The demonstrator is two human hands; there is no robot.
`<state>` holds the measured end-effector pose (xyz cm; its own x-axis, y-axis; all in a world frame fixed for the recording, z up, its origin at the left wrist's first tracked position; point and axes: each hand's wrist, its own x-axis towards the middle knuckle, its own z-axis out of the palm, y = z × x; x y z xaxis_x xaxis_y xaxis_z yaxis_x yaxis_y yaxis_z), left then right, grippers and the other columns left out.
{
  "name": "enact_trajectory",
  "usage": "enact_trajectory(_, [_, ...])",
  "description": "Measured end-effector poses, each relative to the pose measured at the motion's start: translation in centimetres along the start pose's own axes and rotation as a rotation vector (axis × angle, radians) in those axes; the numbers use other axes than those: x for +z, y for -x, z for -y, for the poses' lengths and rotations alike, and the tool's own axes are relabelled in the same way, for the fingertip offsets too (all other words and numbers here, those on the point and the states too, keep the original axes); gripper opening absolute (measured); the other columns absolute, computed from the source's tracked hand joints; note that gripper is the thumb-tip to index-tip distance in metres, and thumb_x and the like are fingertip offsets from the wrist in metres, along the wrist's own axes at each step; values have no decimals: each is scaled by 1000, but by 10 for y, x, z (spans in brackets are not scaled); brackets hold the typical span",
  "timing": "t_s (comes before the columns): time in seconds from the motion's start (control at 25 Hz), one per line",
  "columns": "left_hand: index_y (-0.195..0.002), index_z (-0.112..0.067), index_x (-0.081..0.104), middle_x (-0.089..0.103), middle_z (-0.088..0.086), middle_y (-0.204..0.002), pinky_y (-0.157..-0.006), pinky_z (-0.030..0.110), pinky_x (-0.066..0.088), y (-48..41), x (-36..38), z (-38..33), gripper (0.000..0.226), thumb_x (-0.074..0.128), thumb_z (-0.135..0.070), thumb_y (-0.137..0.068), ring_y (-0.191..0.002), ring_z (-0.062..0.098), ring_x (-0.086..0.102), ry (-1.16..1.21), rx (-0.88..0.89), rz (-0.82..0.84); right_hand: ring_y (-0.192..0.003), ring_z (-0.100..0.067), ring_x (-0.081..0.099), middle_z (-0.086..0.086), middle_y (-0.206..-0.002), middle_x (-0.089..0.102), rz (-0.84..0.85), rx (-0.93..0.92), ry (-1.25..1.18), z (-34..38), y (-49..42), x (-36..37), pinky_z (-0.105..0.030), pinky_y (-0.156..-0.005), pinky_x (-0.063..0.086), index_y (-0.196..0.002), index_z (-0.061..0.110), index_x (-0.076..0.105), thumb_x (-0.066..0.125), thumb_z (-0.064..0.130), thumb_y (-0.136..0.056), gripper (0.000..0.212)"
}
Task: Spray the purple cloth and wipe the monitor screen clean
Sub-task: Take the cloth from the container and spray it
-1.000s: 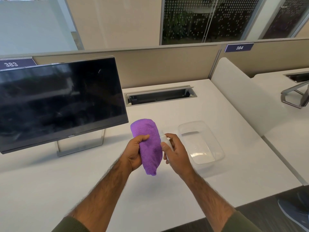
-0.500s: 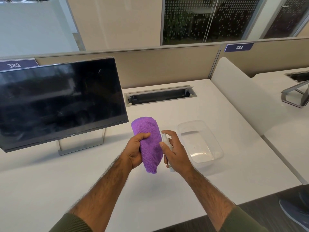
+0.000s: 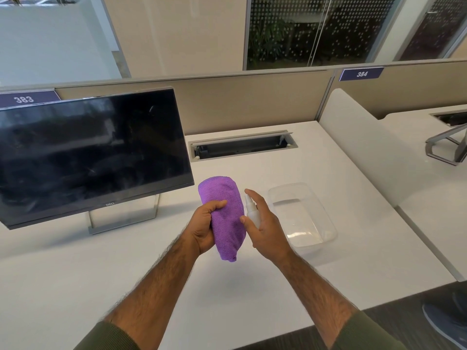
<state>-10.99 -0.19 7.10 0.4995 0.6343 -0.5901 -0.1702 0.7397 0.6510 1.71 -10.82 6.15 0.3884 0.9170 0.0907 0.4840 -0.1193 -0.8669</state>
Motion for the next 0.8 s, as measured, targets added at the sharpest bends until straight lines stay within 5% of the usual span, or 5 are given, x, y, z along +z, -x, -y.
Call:
enact_trajectory(0.12, [-130,-10,59,67,18,-122,-82,46,58,-1,-2,-1,40,67,-16,-91,-109,37,64,9,3,3,-131,-7,49,8,-154,46,35,-64,121,0,-1,-1,-21,-107,40,-153,28,35,55,28,-103,53])
enact_trajectory(0.48, [-121,-11,62,69,16,-110,-77,43,58,-1,-1,-2,29,64,-16,-93,-101,34,65,14,22,13,-121,-9,56,8,-143,56,60,-95,192,-8,-4,1,-32,-104,51,-148,35,38,53,30,-102,48])
enact_trajectory(0.68, [-111,-12,65,73,14,-100,-74,43,58,-2,-3,-2,18,61,-15,-95,-96,33,67,22,26,33,-129,2,46,12,-152,48,117,-107,152,-4,-6,-1,-1,-103,30,-153,30,38,55,25,-102,53])
enact_trajectory(0.8, [-111,-11,66,78,10,-87,-73,42,58,-2,-2,-2,17,60,-14,-95,-92,31,69,29,23,51,-128,-5,52,9,-149,52,121,-103,128,-2,-6,-2,-10,-104,38,-150,29,41,56,23,-101,51])
